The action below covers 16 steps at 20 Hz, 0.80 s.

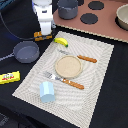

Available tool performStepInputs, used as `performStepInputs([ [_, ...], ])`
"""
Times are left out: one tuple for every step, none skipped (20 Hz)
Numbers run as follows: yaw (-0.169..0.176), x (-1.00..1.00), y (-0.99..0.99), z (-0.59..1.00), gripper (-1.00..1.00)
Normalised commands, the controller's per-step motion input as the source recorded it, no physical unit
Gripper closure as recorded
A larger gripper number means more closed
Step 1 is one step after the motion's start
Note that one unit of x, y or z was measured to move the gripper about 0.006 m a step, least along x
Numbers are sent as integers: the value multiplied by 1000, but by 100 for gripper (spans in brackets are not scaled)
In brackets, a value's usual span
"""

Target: Interact with the objects in diverse but meaningful ways.

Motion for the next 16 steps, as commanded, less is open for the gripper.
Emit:
performStepInputs([
  [45, -286, -26, -246, -100],
  [44, -277, -17, -246, -100],
  [44, -280, -23, -240, -100],
  [43, -291, -29, -246, -100],
  [43, -280, -23, -229, -100],
  [44, -271, -23, -217, 100],
  [43, -263, -17, -211, 100],
  [43, -254, -11, -209, 100],
  [42, -249, -11, -209, 100],
  [42, -243, -17, -211, 100],
  [41, -234, -3, -200, 100],
  [41, -223, 0, -191, 100],
  [42, -214, 0, -194, 100],
  [42, -217, -6, -194, 100],
  [41, -223, -11, -197, 100],
  [41, -200, 0, -191, 100],
])
